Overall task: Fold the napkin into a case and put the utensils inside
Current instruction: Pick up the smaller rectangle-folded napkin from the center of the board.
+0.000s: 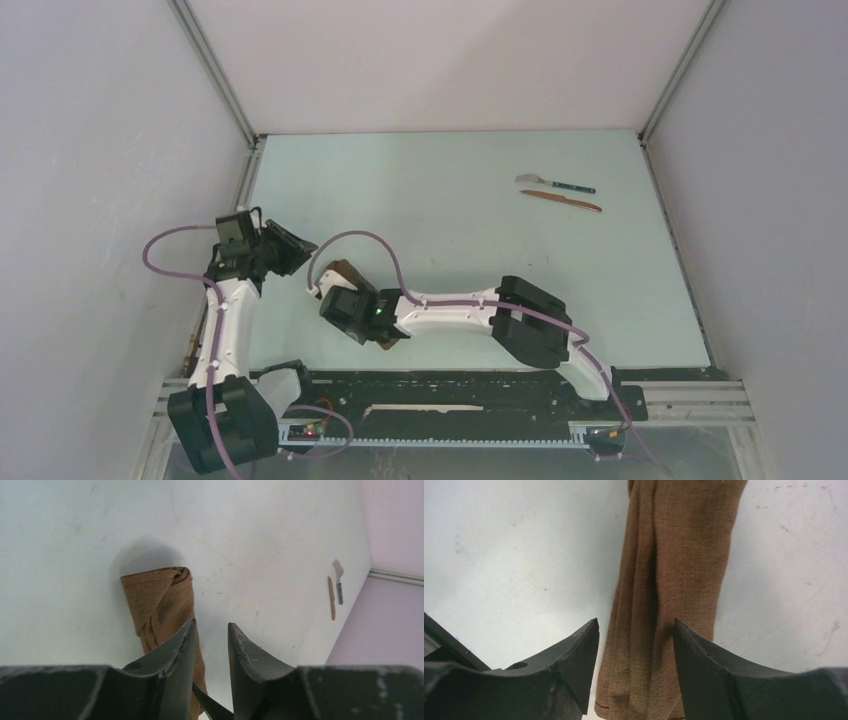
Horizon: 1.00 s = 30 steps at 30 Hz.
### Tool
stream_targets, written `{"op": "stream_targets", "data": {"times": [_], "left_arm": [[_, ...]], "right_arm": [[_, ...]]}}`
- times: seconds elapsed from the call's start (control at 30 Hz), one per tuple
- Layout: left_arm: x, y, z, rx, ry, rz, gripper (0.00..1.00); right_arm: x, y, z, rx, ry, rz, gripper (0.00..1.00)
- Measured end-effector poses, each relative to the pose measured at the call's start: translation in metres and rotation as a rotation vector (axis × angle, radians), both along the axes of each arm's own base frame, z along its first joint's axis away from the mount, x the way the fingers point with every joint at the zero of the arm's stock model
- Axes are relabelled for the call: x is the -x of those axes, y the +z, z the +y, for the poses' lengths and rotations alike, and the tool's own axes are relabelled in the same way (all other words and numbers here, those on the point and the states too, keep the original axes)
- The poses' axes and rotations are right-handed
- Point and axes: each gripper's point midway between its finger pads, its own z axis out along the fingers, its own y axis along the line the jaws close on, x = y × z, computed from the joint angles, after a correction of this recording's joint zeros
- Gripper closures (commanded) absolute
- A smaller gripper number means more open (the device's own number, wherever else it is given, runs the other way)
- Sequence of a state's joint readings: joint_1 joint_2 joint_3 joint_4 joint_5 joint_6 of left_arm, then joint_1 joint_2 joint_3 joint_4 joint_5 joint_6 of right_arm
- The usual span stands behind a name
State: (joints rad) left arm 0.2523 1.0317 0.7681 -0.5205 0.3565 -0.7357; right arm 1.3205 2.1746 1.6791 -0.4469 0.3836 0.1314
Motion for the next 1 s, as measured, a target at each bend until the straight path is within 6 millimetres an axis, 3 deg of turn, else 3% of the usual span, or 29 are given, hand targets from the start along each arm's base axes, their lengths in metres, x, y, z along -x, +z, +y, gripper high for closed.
{"op": "stream_targets", "data": {"times": [0.17,0.53,0.77,0.93,1.0], "left_arm": [[0.011,-0.008,0.002,-0.015,0.001,0.046,0.65],[0.017,-0.014,0.014,-0.028,0.017,0.063,0.65],[0.019,-0.014,0.015,-0.026,0.005,0.065,0.65],[0.020,-0.014,0.014,-0.027,0.000,0.064,0.64],[0.021,-0.013,0.014,-0.030,-0.002,0.062,0.63]], "right_arm": [[0.010,-0.009,0.002,0.039,0.010,-0.010,0.39],[-0.004,-0.021,0.002,0.057,-0.057,-0.080,0.45],[-0.012,-0.025,0.004,0.012,-0.098,-0.113,0.67],[-0.012,-0.026,0.005,-0.001,-0.103,-0.134,1.00],[-0.012,-0.025,0.005,-0.003,-0.104,-0.140,1.00]]}}
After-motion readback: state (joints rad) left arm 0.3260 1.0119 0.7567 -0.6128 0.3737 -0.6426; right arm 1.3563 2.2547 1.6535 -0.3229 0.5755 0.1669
